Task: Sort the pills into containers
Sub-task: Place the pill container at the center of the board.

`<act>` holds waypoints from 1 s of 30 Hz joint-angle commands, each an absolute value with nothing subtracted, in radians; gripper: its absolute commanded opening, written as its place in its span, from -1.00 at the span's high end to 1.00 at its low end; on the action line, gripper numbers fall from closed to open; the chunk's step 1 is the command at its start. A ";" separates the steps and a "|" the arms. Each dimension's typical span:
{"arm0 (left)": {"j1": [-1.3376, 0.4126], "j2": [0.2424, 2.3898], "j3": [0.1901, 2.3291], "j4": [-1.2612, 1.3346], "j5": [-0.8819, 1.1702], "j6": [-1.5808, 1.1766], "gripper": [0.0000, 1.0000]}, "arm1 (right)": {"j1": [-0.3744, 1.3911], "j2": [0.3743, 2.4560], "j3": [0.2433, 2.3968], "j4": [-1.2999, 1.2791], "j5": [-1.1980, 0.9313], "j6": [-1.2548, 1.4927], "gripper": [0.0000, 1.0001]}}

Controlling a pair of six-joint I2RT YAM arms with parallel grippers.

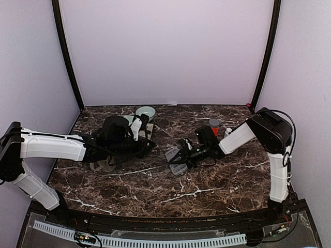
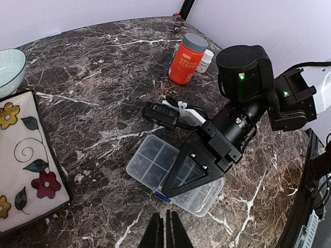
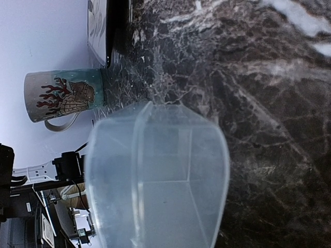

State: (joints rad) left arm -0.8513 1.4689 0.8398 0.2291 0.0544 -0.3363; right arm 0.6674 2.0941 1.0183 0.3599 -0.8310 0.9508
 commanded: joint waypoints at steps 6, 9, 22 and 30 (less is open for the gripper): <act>-0.858 1.431 0.821 0.212 0.052 -0.344 0.86 | 0.678 2.085 0.934 0.363 -0.690 0.928 0.14; -0.857 1.436 0.827 0.210 0.055 -0.339 0.86 | 0.677 2.070 0.919 0.360 -0.676 0.925 0.03; -0.859 1.480 0.834 0.258 0.071 -0.345 0.86 | 0.666 1.952 0.978 -0.016 -0.454 0.718 -0.23; -0.859 1.523 0.858 0.279 0.088 -0.338 0.86 | 0.666 1.942 1.035 -0.205 -0.331 0.630 -0.28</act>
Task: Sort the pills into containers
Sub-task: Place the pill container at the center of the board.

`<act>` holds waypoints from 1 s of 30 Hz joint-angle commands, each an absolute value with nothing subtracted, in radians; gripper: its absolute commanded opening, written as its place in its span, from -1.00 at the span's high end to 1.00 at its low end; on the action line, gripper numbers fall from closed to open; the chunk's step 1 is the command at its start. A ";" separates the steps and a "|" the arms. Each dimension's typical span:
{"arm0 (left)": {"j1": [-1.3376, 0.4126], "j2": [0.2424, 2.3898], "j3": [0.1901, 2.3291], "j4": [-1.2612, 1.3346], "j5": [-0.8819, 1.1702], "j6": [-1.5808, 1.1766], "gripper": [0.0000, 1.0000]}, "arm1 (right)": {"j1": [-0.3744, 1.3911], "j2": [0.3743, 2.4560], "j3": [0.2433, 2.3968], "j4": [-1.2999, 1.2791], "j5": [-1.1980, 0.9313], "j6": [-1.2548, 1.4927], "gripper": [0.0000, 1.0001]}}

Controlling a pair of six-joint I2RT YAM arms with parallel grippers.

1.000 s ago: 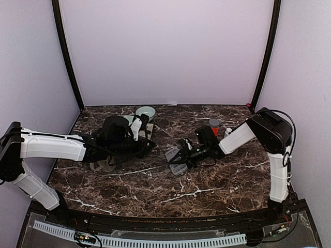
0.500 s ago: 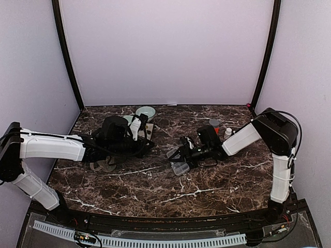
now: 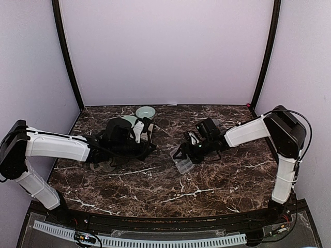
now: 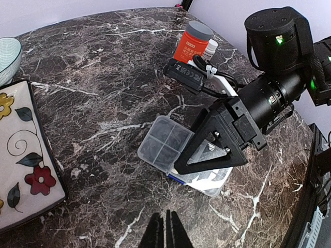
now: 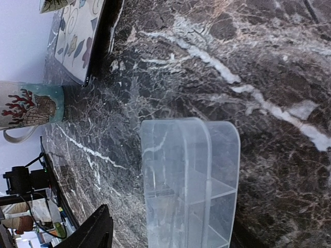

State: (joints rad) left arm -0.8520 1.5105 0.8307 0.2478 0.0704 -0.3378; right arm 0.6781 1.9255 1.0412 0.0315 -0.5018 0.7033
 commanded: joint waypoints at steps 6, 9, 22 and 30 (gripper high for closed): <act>-0.859 1.546 0.871 0.293 0.100 -0.330 0.86 | 0.666 1.915 1.056 -0.295 -0.242 0.591 -0.29; -0.859 1.561 0.876 0.301 0.109 -0.328 0.86 | 0.666 1.894 1.054 -0.320 -0.217 0.578 -0.29; -0.859 1.652 0.880 0.336 0.142 -0.325 0.87 | 0.666 1.805 1.042 -0.396 -0.049 0.545 -0.12; -0.861 1.757 0.915 0.329 0.141 -0.332 0.98 | 0.672 1.814 1.048 -0.421 -0.001 0.522 0.71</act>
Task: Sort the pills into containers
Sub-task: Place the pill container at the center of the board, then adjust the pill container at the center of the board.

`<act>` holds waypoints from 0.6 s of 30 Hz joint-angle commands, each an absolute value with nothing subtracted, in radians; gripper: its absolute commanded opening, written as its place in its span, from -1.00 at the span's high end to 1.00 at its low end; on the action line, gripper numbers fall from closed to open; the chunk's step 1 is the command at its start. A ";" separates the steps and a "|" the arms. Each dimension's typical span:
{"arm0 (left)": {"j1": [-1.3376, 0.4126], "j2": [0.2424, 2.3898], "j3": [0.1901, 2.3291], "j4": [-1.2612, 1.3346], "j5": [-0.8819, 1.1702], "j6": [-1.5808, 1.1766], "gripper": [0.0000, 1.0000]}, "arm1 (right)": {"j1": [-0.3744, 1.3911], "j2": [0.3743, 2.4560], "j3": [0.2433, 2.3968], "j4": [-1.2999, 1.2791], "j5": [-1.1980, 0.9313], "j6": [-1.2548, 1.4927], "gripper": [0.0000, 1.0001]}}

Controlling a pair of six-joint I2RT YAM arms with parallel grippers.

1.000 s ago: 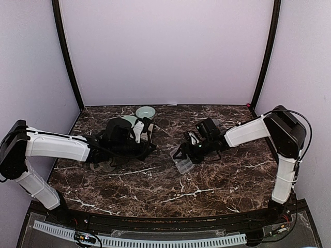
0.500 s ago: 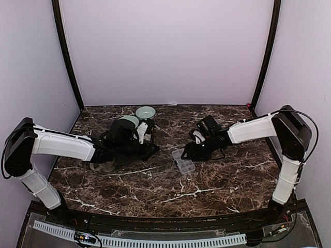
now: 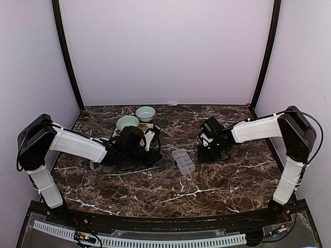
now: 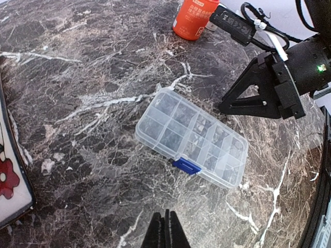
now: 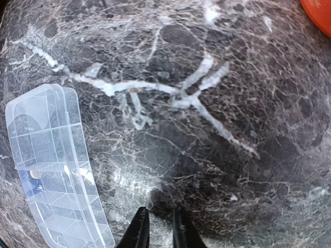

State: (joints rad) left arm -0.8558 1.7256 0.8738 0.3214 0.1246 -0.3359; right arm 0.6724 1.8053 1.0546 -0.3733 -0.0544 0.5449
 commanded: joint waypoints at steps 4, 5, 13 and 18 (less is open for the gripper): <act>-0.863 1.807 0.962 0.299 0.146 -0.327 1.00 | 0.683 1.821 1.046 -0.430 0.002 0.510 0.81; -0.864 1.816 0.972 0.289 0.143 -0.324 1.00 | 0.688 1.819 1.047 -0.432 0.002 0.507 0.82; -0.871 1.899 1.072 0.181 0.128 -0.326 1.00 | 0.755 1.836 1.082 -0.465 -0.002 0.498 0.94; -0.877 1.943 1.125 0.128 0.126 -0.327 1.00 | 0.788 1.831 1.081 -0.473 -0.003 0.513 0.95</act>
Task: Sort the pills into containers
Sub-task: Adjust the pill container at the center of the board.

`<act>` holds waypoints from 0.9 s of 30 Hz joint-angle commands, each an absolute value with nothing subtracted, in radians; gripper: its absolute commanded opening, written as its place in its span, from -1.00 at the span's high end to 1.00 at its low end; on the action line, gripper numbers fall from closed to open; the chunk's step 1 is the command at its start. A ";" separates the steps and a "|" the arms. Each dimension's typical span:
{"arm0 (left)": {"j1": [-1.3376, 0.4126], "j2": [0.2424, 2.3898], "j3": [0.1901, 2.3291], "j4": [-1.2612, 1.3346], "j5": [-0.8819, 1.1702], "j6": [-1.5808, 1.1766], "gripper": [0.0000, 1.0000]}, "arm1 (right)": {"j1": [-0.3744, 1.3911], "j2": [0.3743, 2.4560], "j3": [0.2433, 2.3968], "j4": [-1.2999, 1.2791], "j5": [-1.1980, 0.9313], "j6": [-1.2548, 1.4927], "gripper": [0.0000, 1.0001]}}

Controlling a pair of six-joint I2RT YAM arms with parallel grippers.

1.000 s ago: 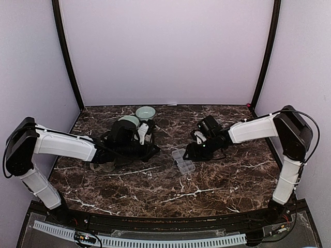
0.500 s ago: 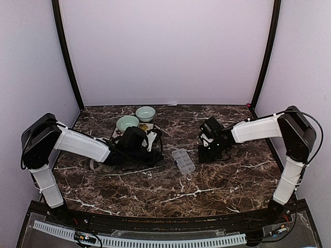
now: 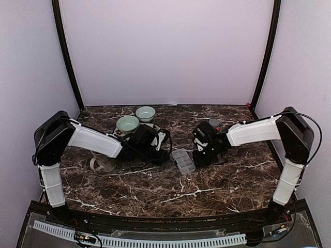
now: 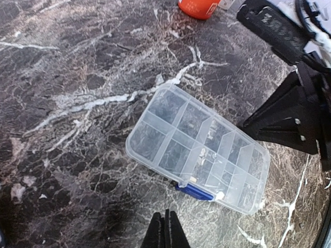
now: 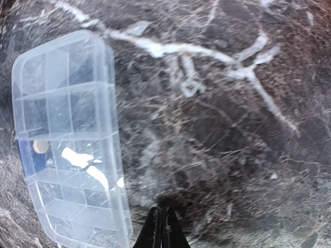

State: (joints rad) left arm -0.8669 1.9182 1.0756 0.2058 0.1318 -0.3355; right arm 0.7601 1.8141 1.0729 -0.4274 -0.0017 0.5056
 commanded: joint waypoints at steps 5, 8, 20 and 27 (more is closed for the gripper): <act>-0.882 1.989 1.184 0.081 0.126 -0.320 1.00 | 0.809 1.821 1.079 -0.474 -0.009 0.526 0.97; -0.884 2.015 1.220 0.057 0.128 -0.313 1.00 | 0.823 1.817 1.079 -0.476 -0.003 0.533 0.98; -0.886 2.034 1.262 0.040 0.129 -0.307 1.00 | 0.847 1.803 1.072 -0.470 -0.004 0.552 0.98; -0.891 2.035 1.267 0.040 0.123 -0.306 1.00 | 0.855 1.798 1.077 -0.469 -0.007 0.551 0.98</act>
